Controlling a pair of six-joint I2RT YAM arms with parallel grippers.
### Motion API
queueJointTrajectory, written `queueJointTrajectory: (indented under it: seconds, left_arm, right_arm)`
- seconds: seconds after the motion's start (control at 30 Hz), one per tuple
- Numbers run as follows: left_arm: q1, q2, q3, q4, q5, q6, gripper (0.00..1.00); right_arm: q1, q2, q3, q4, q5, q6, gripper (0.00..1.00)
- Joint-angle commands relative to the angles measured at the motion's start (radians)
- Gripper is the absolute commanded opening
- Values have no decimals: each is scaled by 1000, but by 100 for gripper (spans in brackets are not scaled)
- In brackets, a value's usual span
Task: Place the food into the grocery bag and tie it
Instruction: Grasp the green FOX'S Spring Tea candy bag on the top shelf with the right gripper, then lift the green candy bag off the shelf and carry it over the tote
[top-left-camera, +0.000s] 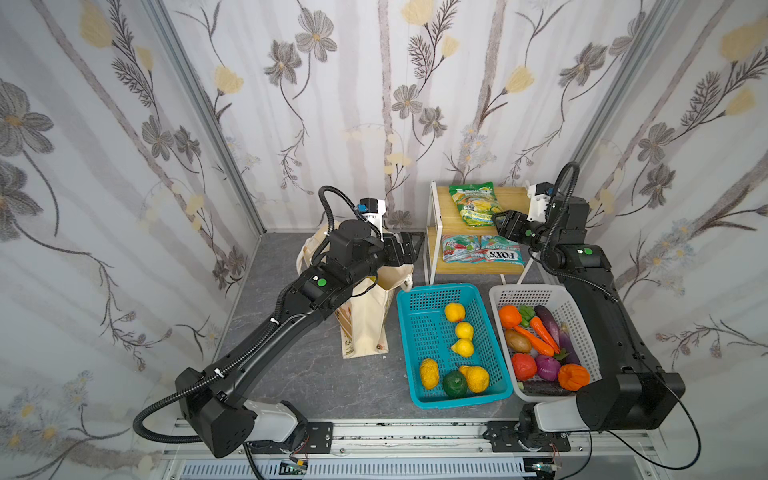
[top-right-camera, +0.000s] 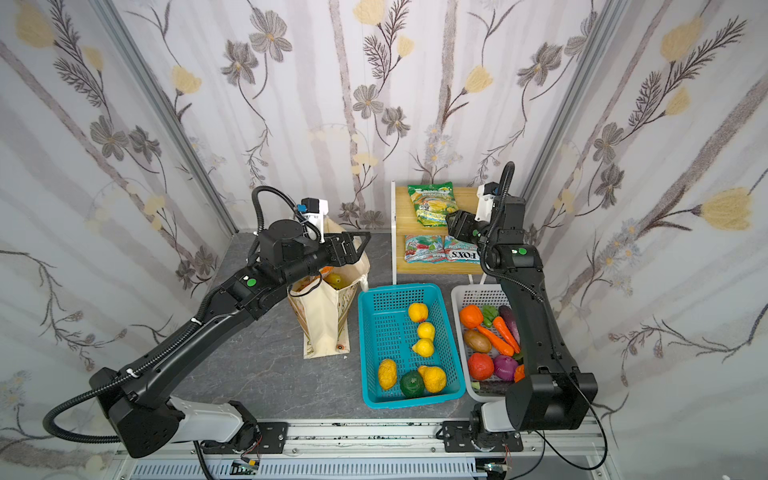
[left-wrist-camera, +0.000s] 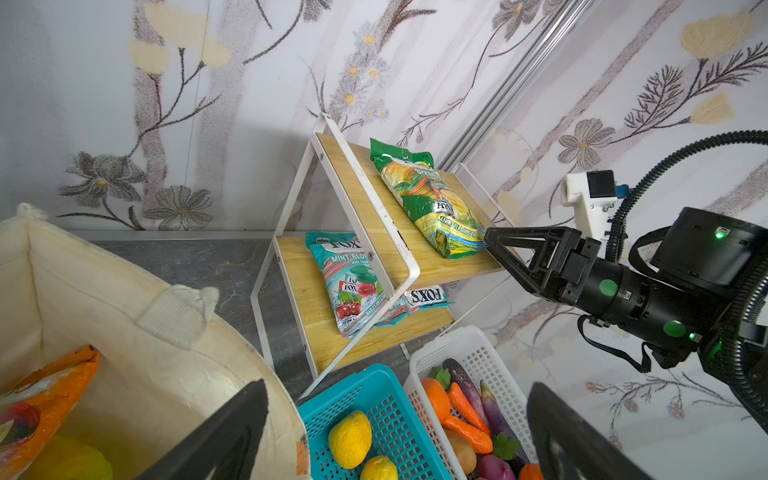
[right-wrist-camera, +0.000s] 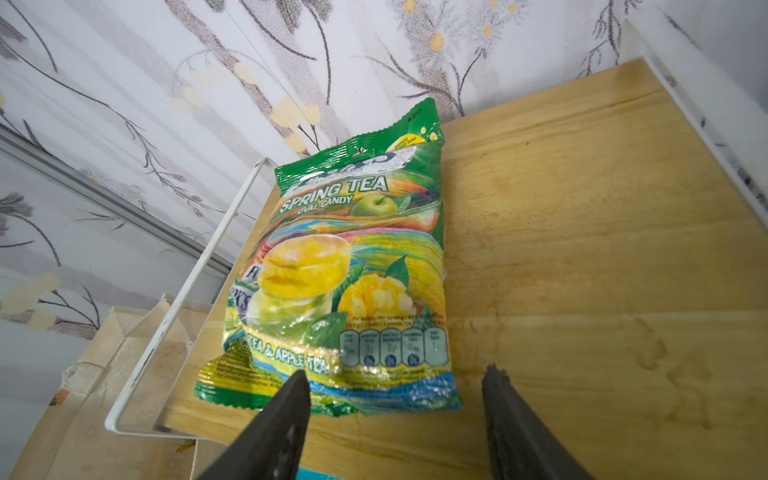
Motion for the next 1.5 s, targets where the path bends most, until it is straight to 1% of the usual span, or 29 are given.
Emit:
queueJointTrajectory:
  seconds: [0.0, 0.2, 0.33, 0.37, 0.43, 0.47, 0.57, 0.63, 0.73, 1.0, 1.27, 1.47]
  left_arm:
    - [0, -3, -2, 38, 7, -1, 100]
    - [0, 0, -2, 38, 7, 2, 100]
    - [-1, 3, -2, 39, 9, 2, 100]
    - [-2, 3, -1, 39, 9, 2, 100]
    - [-2, 1, -3, 39, 9, 4, 100]
    - [-2, 0, -4, 39, 9, 4, 100]
    - [-2, -2, -7, 39, 6, 5, 100]
    - [-2, 1, -6, 40, 6, 5, 100]
    - [-2, 2, -1, 39, 7, 7, 100]
    - [-7, -7, 7, 39, -7, 21, 100]
    - [-7, -41, 11, 39, -68, 51, 100]
    - [-2, -52, 5, 38, -76, 48, 100]
  right_arm:
    - [-2, 4, -10, 82, -63, 22, 60]
    - [-4, -4, -50, 135, -91, 49, 45]
    - [-12, -4, -69, 170, -116, 74, 39]
    - [-13, -2, -72, 176, -123, 80, 39]
    - [-15, -4, -83, 191, -133, 88, 34]
    - [-18, -5, -86, 194, -132, 91, 33]
    - [-20, -17, -99, 209, -133, 100, 20]
    - [-24, -25, -110, 229, -145, 108, 16]
    - [-34, -27, -122, 261, -212, 133, 0]
    - [-41, -83, -109, 281, -243, 164, 0]
    - [-34, -157, -61, 274, -228, 184, 0]
    - [38, -184, 13, 232, -192, 171, 0]
